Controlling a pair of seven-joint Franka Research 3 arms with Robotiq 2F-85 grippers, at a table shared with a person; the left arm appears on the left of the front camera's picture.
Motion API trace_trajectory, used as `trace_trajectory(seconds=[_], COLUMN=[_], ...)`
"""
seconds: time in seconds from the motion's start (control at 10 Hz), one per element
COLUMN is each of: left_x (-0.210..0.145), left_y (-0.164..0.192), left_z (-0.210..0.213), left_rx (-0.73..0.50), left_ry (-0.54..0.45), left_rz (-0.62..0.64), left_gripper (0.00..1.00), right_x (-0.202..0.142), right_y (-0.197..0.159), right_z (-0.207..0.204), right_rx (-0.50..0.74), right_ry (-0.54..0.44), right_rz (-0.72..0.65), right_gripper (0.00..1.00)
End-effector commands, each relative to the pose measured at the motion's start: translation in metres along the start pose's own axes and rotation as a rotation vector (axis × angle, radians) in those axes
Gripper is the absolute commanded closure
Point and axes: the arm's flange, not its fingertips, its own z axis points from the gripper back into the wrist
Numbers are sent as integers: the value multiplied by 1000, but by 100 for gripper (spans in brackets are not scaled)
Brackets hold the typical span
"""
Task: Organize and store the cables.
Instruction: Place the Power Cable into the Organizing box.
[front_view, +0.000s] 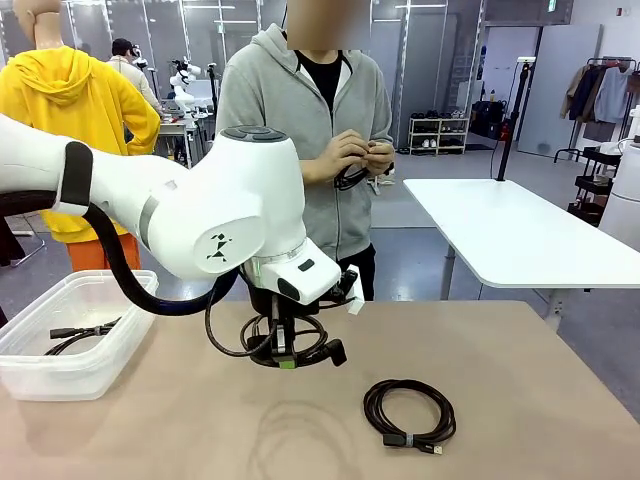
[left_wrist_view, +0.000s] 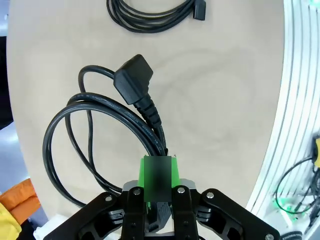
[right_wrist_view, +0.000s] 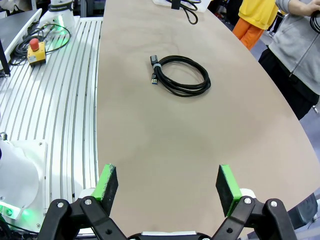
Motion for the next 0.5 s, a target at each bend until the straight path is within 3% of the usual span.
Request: trace_trajectory(seconds=[0.0, 0.4], left_x=[2, 2], left_y=[0, 0], left_z=[-17, -17], left_rx=[-20, -20], left_ry=[-3, -3], left_rz=[18, 18], left_gripper=[100, 100], right_x=[4, 4], right_y=[-1, -1], right_z=[0, 0], right_rx=[-8, -8], right_ry=[-5, -5], right_rz=[-22, -22], right_gripper=[0, 0])
